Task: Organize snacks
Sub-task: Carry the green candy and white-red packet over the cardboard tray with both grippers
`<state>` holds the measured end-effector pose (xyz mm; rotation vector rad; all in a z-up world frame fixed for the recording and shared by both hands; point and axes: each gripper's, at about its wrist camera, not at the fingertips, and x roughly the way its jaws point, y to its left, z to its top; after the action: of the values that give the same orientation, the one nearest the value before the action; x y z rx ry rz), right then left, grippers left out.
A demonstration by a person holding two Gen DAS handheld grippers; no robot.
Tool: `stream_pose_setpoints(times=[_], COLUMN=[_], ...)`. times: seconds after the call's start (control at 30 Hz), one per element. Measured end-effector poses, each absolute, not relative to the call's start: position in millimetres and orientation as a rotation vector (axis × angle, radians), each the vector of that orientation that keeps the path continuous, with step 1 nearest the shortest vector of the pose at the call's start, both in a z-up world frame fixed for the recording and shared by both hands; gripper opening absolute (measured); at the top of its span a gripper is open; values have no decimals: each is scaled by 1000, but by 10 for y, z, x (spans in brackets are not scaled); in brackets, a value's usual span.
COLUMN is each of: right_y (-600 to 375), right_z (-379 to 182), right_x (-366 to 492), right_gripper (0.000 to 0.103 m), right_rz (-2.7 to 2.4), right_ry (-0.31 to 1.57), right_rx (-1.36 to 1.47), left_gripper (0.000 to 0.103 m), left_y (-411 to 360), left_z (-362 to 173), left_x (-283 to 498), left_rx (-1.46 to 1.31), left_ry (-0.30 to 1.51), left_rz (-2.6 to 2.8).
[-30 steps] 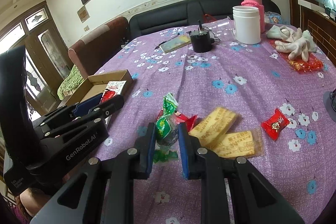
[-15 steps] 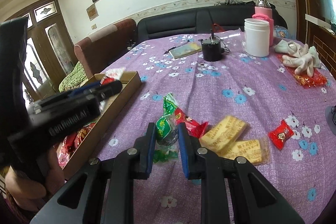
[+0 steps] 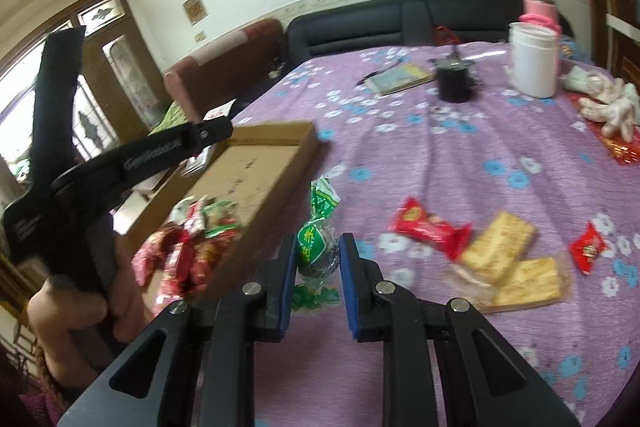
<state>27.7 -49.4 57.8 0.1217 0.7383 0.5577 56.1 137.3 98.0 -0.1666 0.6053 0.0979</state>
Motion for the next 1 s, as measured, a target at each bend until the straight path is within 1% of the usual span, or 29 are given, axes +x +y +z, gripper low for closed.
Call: stream_pose_setpoints(times=[0.2,0.43,0.63,0.8,1.0], right_y=[-44,432,738,790,808], right_z=[650,528,394,231,219], right_x=[312,427,431,432,355], right_gripper=[21,21,21,22,22], right_rz=[646,712,737,742,739], right_ry=[760,809,842,866,823], right_rx=[114,110,50,42,-3], left_gripper=[35,35,36,36,36], left_y=[1769,2116,2211,2203,2199], left_z=[839,679,591,554,523], left_x=[693,764,802,824,850], left_rx=[-222,-268,-272,-260,-252], left_ry=[697,769,805,824,837], left_rz=[225,314,353,357,365])
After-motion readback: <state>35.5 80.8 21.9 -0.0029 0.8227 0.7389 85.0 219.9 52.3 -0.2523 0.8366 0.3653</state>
